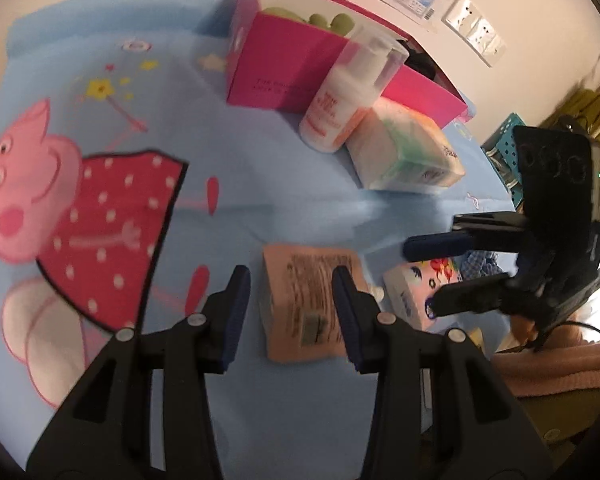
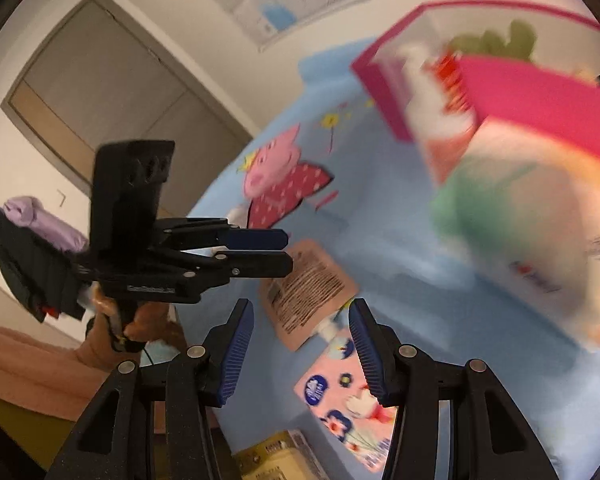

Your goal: Organize soft objects

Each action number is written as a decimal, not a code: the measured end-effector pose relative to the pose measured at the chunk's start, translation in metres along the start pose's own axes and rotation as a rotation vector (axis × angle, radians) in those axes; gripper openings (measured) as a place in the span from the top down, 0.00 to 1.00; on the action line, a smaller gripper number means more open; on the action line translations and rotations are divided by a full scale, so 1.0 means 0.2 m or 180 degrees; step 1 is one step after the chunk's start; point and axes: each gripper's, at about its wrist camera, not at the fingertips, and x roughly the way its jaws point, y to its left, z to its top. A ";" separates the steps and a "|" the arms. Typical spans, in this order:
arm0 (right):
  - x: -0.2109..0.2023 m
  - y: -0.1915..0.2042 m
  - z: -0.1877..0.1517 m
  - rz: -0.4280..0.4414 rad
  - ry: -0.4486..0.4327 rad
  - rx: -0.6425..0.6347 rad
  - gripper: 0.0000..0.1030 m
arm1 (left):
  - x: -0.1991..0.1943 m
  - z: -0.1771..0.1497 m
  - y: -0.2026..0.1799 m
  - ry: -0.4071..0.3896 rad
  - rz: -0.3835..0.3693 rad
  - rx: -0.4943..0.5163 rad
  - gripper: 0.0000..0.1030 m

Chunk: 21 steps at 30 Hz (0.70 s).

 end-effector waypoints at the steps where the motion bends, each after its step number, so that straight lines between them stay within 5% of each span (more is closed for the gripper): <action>1: 0.01 0.00 0.00 -0.0031 0.0020 -0.0009 0.51 | 0.00 -0.01 0.00 0.0000 -0.0011 -0.0017 0.57; 10: 0.11 0.00 0.03 -0.0206 0.0186 -0.0057 0.51 | 0.02 -0.07 -0.02 0.0034 -0.0018 0.0017 0.58; 14: 0.17 0.00 0.04 -0.0284 0.0317 -0.0061 0.51 | 0.00 -0.07 0.01 0.0027 -0.0030 -0.0021 0.66; 21: 0.17 -0.02 0.03 -0.0132 0.0297 0.0028 0.50 | -0.01 -0.09 0.04 -0.0001 -0.0089 -0.0051 0.66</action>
